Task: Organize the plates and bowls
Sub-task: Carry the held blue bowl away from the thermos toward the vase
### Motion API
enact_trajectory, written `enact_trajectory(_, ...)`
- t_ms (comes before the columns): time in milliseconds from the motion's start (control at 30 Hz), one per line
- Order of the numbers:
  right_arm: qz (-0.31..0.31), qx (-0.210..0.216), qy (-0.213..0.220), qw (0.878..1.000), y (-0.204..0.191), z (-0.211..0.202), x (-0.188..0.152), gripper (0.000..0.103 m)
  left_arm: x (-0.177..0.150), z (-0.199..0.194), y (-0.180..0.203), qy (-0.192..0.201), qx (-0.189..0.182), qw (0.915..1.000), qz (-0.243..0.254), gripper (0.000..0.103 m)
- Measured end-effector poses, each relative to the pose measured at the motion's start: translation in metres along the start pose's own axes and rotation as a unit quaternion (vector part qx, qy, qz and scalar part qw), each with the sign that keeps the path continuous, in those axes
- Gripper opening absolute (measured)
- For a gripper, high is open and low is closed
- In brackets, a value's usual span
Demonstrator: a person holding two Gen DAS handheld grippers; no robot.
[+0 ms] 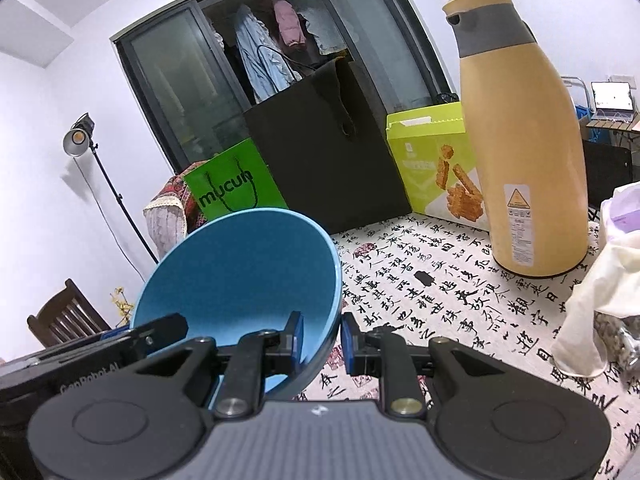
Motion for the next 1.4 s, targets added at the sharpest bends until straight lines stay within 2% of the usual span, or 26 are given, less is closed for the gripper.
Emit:
enact_trajectory(667, -0.016, 0.041, -0.01, 0.999, -0.024, -0.017, -0.021, 0.02, -0.016, -0.05, -0.016, 0.018, 0.035, 0.9986, -0.035, 0.024)
enact_trajectory(1400, -0.044, 0.118, -0.04, 0.991, -0.078, -0.004, -0.041, 0.02, -0.032, -0.093, -0.06, 0.022, 0.117, 0.9904, -0.07, 0.024)
Point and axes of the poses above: each gripper's, at about its wrist camera, not at the fingertips, and z roughly the way its jaws point, y to its right, x to its top, the point moved 2 cm from there along z, roughly the way its jaws point, and after that the axes turned 3 degrees about -x, right-handed, at the moved point
